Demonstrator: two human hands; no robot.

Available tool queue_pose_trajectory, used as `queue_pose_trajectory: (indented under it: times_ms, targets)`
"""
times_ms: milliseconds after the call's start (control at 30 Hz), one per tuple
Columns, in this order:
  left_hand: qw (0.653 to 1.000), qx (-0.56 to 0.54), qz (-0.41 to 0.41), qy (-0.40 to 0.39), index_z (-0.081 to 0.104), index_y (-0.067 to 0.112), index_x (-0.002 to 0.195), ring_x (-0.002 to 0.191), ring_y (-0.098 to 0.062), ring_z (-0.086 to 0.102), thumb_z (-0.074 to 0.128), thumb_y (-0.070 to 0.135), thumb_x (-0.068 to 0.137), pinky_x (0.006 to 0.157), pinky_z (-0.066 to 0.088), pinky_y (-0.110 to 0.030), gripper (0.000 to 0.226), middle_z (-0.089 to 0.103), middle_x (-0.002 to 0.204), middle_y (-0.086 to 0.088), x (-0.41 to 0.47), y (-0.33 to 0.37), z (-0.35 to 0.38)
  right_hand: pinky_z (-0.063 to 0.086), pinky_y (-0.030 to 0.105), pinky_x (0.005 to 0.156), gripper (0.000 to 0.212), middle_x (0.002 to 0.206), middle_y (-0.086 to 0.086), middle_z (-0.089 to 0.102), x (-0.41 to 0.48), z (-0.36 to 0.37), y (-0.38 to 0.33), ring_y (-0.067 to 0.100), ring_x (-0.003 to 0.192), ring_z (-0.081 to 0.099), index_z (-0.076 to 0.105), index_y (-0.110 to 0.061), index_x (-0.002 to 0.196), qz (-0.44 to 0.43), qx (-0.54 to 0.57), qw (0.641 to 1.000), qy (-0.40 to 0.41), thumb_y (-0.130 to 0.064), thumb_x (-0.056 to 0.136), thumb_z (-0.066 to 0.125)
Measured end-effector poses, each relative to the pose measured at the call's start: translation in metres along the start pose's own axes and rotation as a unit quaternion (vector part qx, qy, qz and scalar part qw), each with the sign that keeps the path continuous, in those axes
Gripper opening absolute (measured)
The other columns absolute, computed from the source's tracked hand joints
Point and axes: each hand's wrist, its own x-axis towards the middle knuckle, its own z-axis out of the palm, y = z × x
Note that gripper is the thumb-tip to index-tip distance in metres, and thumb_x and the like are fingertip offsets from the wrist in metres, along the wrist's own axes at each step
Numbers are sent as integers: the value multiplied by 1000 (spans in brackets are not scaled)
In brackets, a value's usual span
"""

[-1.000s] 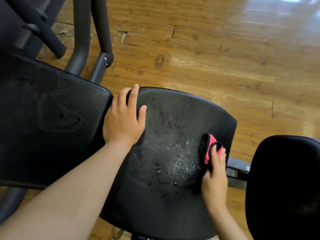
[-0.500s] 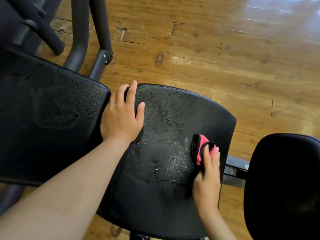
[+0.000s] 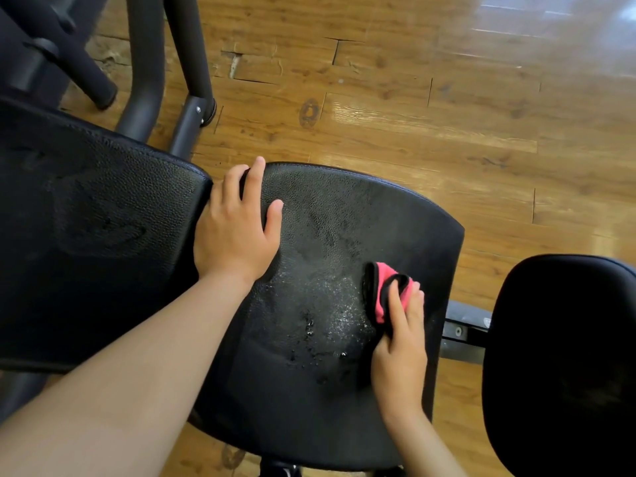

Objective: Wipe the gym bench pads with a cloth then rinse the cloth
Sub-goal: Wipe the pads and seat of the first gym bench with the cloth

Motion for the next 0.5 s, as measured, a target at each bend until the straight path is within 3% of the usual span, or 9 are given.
queue_pose_trajectory:
  times_ms: [267,500]
  targets:
    - [1000,2,3,10,39,12,144,110,-33,52,38,43,95,79,49,-44,59,49,134,-12,0,-1,1,3,-1,105,87,160,-7,14,41,2,-12,6,147,4,36,-30,146,-30,-13,999,1,23,77,38]
    - [1000,4,1,12,38,12,145,111,-33,52,37,43,95,80,49,-44,59,48,134,-12,0,-1,2,5,10,114,94,159,-7,12,5,10,-12,9,148,3,33,-31,145,-58,-33,998,-15,27,72,40]
